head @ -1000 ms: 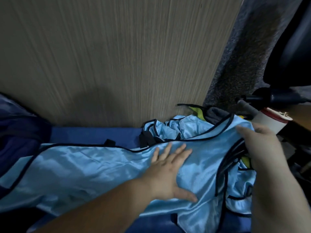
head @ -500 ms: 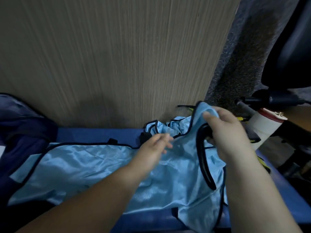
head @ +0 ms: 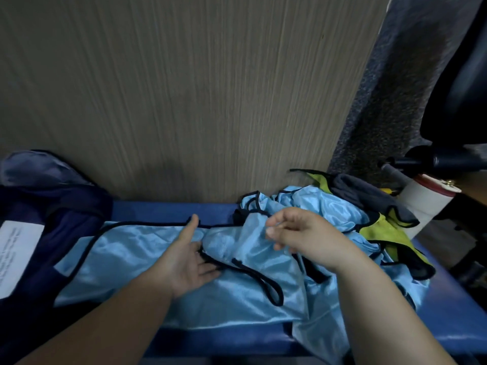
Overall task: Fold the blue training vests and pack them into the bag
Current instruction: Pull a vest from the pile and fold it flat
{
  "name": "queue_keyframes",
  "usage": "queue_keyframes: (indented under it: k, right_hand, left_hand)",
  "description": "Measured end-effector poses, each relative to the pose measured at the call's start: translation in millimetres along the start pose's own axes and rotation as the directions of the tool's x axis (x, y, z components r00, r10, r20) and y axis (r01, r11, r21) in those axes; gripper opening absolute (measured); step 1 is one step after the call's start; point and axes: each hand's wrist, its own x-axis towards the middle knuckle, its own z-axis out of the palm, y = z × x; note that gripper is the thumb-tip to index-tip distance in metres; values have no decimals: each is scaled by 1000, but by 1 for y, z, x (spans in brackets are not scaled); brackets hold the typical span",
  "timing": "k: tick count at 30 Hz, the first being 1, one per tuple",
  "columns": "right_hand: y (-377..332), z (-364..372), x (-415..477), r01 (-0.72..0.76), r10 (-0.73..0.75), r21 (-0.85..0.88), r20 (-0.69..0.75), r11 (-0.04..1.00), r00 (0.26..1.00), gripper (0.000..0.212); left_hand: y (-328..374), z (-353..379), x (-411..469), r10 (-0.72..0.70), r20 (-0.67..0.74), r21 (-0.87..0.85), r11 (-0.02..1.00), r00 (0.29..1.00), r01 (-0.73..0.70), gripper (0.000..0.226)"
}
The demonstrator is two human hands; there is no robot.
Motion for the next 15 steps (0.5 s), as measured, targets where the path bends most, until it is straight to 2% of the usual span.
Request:
queue_keyframes:
  k: [2, 4, 7, 10, 11, 13, 15]
  right_hand:
    - [11, -4, 0, -2, 2, 8, 1, 1000, 1000, 16]
    - [15, -1, 0, 32, -33, 61, 26, 998, 999, 27]
    - [13, 12, 3, 131, -138, 99, 63, 986, 988, 42]
    - [10, 32, 8, 214, -212, -7, 97, 977, 972, 48]
    - [10, 39, 10, 247, -240, -62, 100, 967, 966, 48]
    - [12, 51, 14, 328, -312, -192, 107, 925, 944, 48]
    - [11, 58, 15, 364, -341, -266, 131, 893, 931, 50]
  left_hand:
    - [-2, -1, -1, 27, 3, 42, 999, 1000, -27, 79]
    - [-4, 4, -2, 80, 45, 166, 982, 996, -86, 82]
    - [-8, 16, -7, 213, 110, 371, 897, 971, -239, 83]
    - [-9, 22, -9, 281, 197, 401, 851, 939, -339, 103]
    - [-9, 25, -11, 300, 232, 395, 840, 925, -372, 104]
    - [-11, 28, -12, 366, 238, 381, 816, 899, -434, 77]
    - [-12, 30, -10, 459, 89, 395, 798, 884, -455, 43]
